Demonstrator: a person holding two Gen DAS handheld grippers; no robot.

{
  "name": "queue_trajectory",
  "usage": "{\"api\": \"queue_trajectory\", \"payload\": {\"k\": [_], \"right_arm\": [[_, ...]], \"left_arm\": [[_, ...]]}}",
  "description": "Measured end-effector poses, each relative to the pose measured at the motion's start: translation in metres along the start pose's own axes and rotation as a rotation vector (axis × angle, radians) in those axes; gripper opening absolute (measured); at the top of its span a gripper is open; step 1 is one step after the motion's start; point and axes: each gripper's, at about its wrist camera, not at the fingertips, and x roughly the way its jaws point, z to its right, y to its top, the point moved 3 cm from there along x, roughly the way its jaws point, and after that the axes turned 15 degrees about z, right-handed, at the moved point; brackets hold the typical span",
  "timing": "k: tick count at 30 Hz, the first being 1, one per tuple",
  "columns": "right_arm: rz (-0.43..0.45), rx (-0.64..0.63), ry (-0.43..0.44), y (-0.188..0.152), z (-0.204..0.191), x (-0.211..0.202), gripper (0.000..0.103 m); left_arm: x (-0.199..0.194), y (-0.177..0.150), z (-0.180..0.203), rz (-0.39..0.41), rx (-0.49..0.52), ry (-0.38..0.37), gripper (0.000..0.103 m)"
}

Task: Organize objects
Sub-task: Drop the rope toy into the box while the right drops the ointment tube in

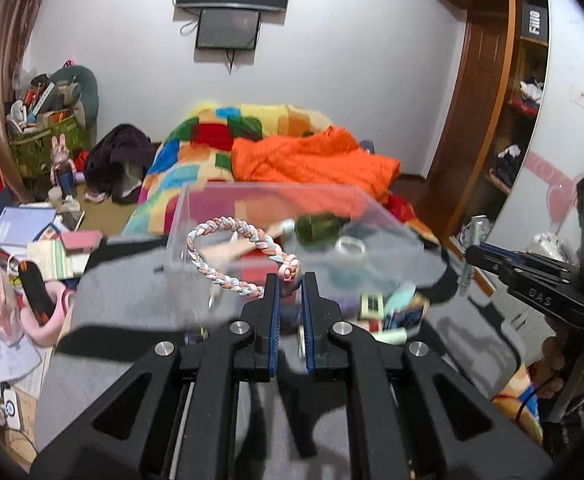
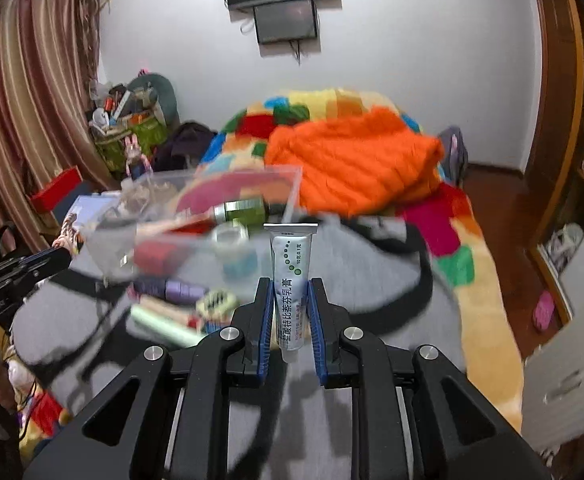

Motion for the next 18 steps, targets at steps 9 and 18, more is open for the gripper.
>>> {"api": "queue_trajectory", "payload": {"k": [9, 18], "right_arm": [[0.034, 0.025, 0.068, 0.039, -0.019, 0.040, 0.016], [-0.049, -0.021, 0.106, 0.026, -0.054, 0.088, 0.016]], "left_arm": [[0.034, 0.027, 0.000, 0.015, 0.045, 0.009, 0.009], [0.078, 0.015, -0.011, -0.073, 0.013, 0.021, 0.009]]}}
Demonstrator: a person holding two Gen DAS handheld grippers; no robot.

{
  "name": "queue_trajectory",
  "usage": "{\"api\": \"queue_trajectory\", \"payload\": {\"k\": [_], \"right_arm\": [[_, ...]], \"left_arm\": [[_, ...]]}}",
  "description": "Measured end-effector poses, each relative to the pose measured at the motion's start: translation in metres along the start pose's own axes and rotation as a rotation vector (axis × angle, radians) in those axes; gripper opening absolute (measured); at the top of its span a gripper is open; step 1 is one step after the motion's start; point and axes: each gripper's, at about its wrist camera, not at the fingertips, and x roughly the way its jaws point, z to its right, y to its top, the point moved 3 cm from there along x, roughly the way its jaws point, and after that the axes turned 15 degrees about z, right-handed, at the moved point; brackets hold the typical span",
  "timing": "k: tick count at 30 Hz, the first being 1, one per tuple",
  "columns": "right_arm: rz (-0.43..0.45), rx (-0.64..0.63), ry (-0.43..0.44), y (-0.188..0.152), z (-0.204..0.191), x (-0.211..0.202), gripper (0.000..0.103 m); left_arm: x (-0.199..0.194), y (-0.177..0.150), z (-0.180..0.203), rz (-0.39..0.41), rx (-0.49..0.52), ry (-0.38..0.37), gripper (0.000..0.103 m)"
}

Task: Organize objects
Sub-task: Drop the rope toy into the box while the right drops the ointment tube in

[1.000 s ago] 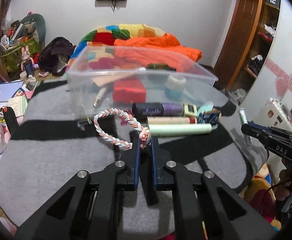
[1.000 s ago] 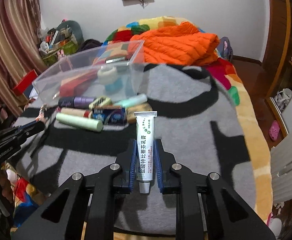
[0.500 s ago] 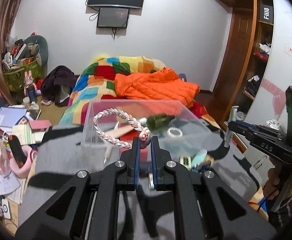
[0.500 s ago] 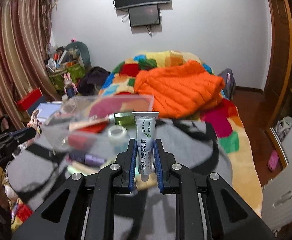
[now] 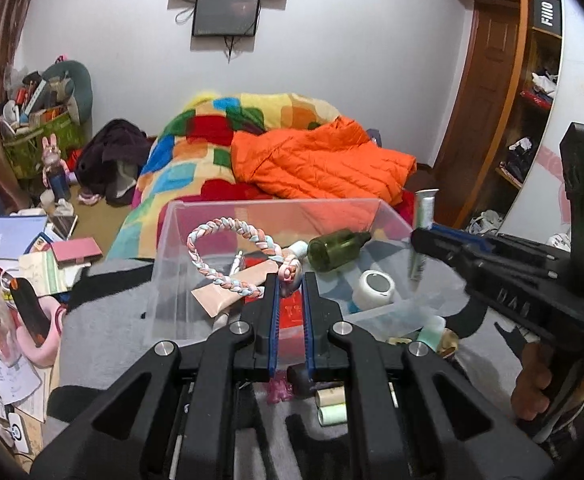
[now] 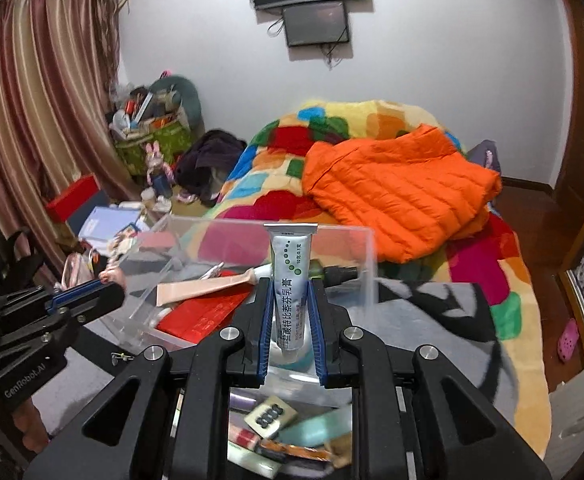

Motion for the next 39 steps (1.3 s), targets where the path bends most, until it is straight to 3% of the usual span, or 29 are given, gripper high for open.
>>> {"api": "queue_trajectory", "payload": {"k": [8, 19, 25, 30, 33, 36, 39], "right_arm": [[-0.107, -0.024, 0.040, -0.018, -0.016, 0.036, 0.016], [-0.141, -0.079, 0.039, -0.026, -0.028, 0.044, 0.016], [-0.123, -0.099, 0.038, -0.021, -0.030, 0.028, 0.021], [-0.083, -0.089, 0.022, -0.016, -0.019, 0.001, 0.044], [-0.035, -0.106, -0.015, -0.013, -0.010, -0.020, 0.058], [0.002, -0.119, -0.057, -0.012, 0.000, -0.043, 0.076], [0.018, -0.125, -0.118, -0.017, 0.014, -0.060, 0.084]], "left_arm": [[0.026, -0.011, -0.002, -0.085, -0.041, -0.030, 0.009], [0.021, -0.012, 0.006, -0.067, 0.008, -0.017, 0.013], [0.005, -0.008, 0.012, -0.019, 0.052, 0.009, 0.040], [-0.017, -0.002, 0.018, 0.038, 0.072, 0.031, 0.075], [-0.027, -0.002, 0.019, 0.054, 0.080, 0.041, 0.090], [-0.035, -0.006, 0.020, 0.051, 0.072, 0.030, 0.097], [-0.038, -0.017, 0.023, 0.019, 0.060, 0.003, 0.098]]}}
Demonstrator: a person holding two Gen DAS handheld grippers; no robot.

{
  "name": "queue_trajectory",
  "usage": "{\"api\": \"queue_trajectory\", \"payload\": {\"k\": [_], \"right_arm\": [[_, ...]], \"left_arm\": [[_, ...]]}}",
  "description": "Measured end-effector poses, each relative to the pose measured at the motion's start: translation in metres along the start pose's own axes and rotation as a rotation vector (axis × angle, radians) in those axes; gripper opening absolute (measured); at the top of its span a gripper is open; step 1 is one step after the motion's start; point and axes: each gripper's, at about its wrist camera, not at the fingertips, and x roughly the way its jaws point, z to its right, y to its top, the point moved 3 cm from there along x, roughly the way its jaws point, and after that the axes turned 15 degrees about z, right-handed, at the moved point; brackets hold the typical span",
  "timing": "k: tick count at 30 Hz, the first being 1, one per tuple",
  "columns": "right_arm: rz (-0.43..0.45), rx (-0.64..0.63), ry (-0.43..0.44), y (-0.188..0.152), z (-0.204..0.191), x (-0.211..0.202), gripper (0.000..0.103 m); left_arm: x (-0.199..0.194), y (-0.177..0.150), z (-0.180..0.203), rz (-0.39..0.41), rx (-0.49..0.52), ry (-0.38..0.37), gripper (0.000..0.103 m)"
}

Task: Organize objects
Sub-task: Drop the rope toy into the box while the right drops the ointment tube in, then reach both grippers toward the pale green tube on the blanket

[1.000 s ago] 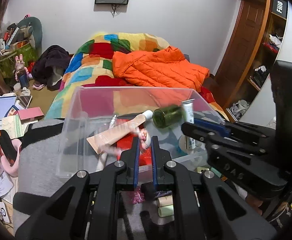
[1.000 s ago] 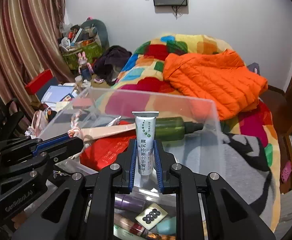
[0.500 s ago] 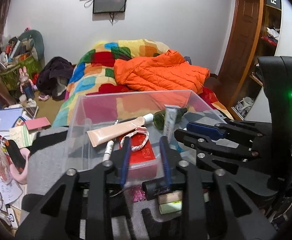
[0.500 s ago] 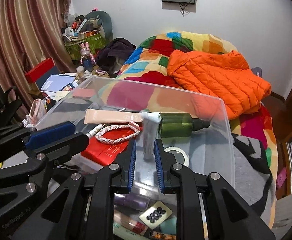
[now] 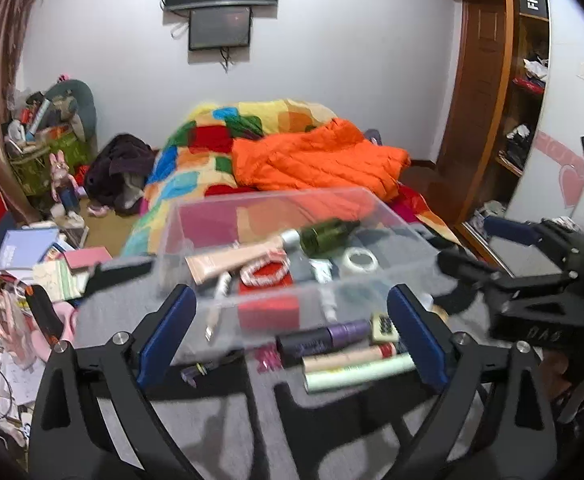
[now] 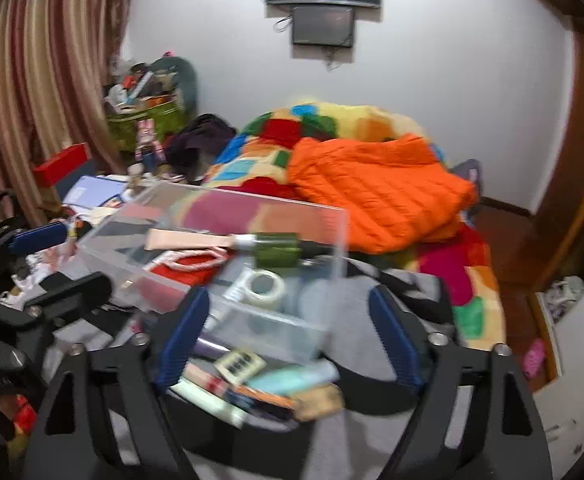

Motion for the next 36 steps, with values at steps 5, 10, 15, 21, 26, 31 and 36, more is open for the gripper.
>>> {"api": "queue_trajectory", "payload": {"k": [5, 10, 15, 21, 26, 31, 36], "right_arm": [[-0.087, 0.032, -0.036, -0.034, 0.021, -0.008, 0.084], [-0.161, 0.044, -0.049, -0.068, 0.031, -0.003, 0.084], [-0.179, 0.061, -0.023, -0.082, 0.033, 0.003, 0.084], [-0.176, 0.062, 0.070, -0.082, 0.025, 0.013, 0.073], [-0.161, 0.040, 0.157, -0.082, 0.004, 0.013, 0.041], [-0.158, 0.024, 0.206, -0.082, -0.006, 0.008, 0.022], [-0.184, 0.012, 0.190, -0.079, -0.004, 0.015, 0.024]], "left_arm": [[0.013, -0.033, 0.014, -0.123, 0.003, -0.058, 0.098], [0.033, -0.059, 0.031, -0.229, 0.027, -0.098, 0.098], [0.047, -0.074, 0.036, -0.302, -0.008, -0.115, 0.098], [0.036, -0.078, 0.042, -0.287, -0.049, -0.191, 0.095], [0.013, -0.080, 0.052, -0.280, -0.023, -0.260, 0.080], [0.004, -0.071, 0.047, -0.242, 0.018, -0.225, 0.079], [0.030, -0.068, 0.046, -0.297, 0.070, -0.224, 0.080]]}}
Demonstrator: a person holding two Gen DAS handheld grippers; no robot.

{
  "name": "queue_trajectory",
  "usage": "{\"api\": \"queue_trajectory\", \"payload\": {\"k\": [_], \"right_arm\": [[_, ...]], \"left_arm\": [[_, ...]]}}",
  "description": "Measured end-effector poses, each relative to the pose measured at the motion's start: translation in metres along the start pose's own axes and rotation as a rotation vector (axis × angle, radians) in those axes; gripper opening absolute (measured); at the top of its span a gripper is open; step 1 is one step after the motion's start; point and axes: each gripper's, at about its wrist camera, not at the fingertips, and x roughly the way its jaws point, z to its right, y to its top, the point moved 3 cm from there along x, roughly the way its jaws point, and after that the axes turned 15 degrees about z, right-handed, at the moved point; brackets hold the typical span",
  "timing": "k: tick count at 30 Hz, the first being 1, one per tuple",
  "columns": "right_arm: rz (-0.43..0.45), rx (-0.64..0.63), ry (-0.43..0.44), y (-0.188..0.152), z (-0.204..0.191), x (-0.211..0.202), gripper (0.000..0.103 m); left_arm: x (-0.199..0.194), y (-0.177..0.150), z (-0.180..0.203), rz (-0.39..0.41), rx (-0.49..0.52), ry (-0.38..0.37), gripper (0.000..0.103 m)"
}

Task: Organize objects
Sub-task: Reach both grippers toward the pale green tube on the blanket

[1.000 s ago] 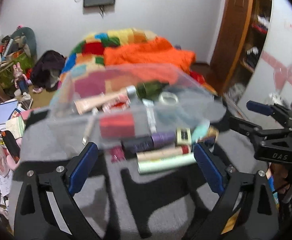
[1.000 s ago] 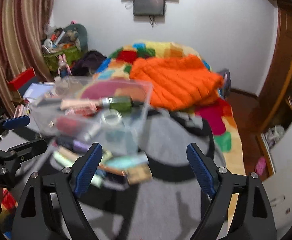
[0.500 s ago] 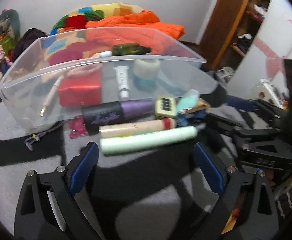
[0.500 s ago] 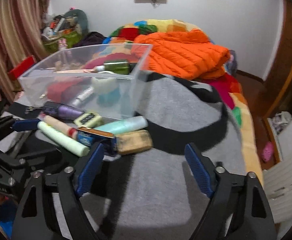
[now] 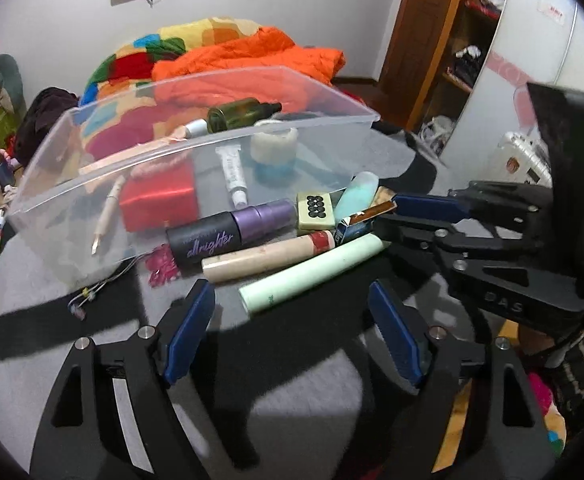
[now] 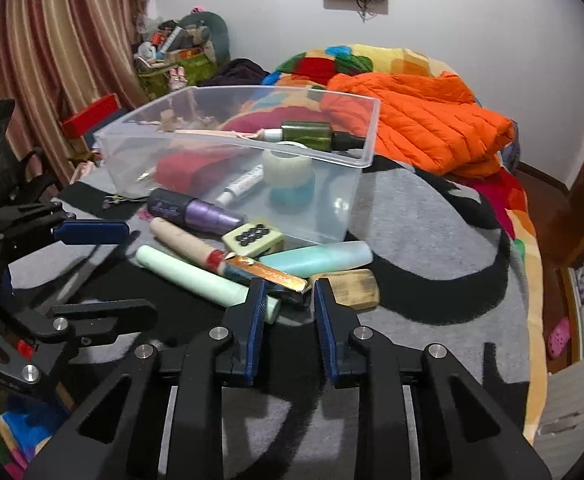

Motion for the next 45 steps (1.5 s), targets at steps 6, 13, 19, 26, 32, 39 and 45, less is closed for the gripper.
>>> {"api": "queue_trajectory", "payload": {"k": [6, 13, 19, 26, 32, 39, 45], "right_arm": [[-0.034, -0.004, 0.037, 0.007, 0.002, 0.014, 0.034], [-0.031, -0.040, 0.070, 0.006, -0.006, 0.016, 0.032], [-0.013, -0.064, 0.072, 0.002, -0.014, 0.005, 0.013], [0.027, -0.008, 0.016, -0.004, -0.002, -0.026, 0.008], [0.007, 0.077, -0.023, -0.022, 0.021, -0.048, 0.008], [-0.025, 0.092, -0.023, -0.024, 0.024, -0.040, 0.013], [0.007, 0.057, -0.002, -0.007, 0.017, -0.032, 0.032]], "left_arm": [[0.019, 0.000, 0.001, -0.034, -0.029, -0.035, 0.077], [0.006, -0.010, 0.014, -0.020, 0.025, -0.066, 0.033], [-0.011, -0.024, 0.021, -0.017, 0.038, -0.086, 0.020], [-0.028, -0.035, 0.021, -0.004, 0.025, -0.070, 0.018], [-0.028, -0.021, 0.017, 0.006, 0.054, -0.052, 0.038], [0.002, -0.007, 0.030, -0.028, 0.117, -0.102, 0.056], [0.016, -0.010, 0.049, -0.039, 0.182, -0.129, 0.022]]}}
